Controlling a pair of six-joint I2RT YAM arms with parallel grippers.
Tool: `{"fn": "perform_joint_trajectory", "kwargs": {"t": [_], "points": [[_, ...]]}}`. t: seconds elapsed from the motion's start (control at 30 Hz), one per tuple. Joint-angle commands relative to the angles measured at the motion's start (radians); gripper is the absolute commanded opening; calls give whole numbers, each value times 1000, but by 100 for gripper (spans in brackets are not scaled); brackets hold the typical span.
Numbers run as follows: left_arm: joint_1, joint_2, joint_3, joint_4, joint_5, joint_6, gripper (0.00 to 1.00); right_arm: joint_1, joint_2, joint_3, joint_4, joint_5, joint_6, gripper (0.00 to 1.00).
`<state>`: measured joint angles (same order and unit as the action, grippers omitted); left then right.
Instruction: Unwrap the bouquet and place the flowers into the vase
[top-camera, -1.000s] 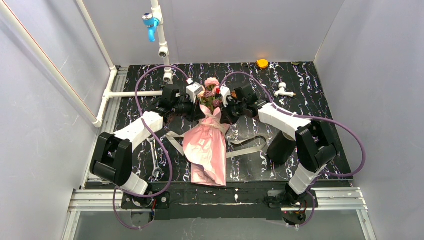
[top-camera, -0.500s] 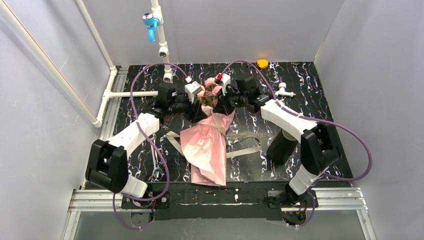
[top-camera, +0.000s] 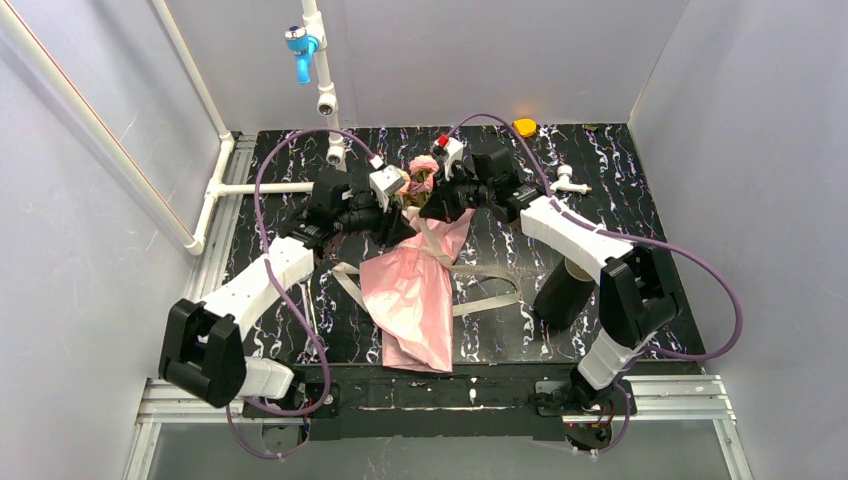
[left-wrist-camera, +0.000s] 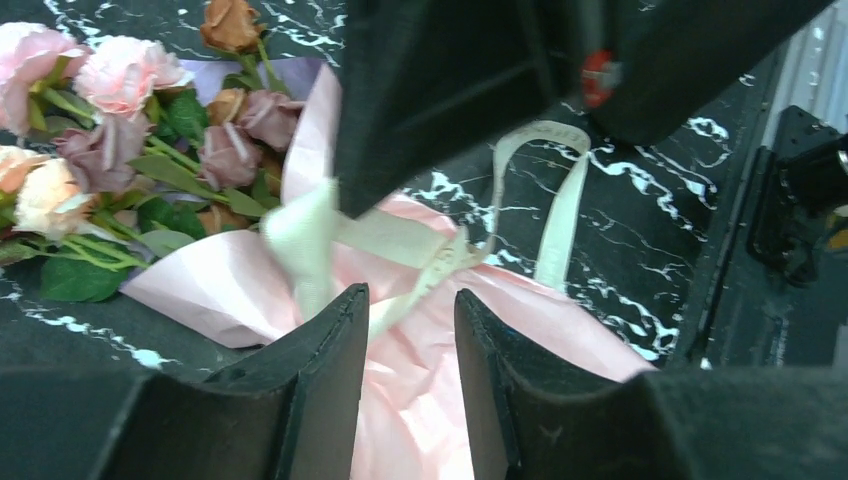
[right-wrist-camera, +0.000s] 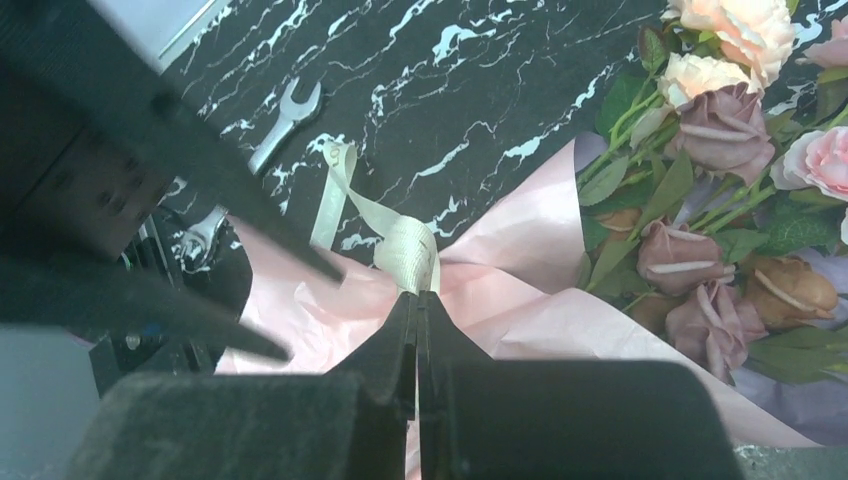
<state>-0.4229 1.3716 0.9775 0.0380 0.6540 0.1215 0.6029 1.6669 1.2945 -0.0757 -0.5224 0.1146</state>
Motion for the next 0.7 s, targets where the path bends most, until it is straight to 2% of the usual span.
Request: {"fn": "perform_joint_trajectory", "kwargs": {"t": [0.0,0.2,0.33,0.5,0.67], "points": [[-53,-104,-61,-3,-26,-46,41,-9,33,71,50,8,58,1],[-103,-113,-105,25,-71,-68,48,-15,48,83,45,-1,80,1],[-113,-3,-65,54,-160,-175,48,-14,49,84,53,-15,97,1],[-112,87,-41,159,-217,-270,55,-14,38,85,58,-23,111,1],[-111,166,-1,202,-237,-339,54,-13,26,76,64,-22,134,1]]}}
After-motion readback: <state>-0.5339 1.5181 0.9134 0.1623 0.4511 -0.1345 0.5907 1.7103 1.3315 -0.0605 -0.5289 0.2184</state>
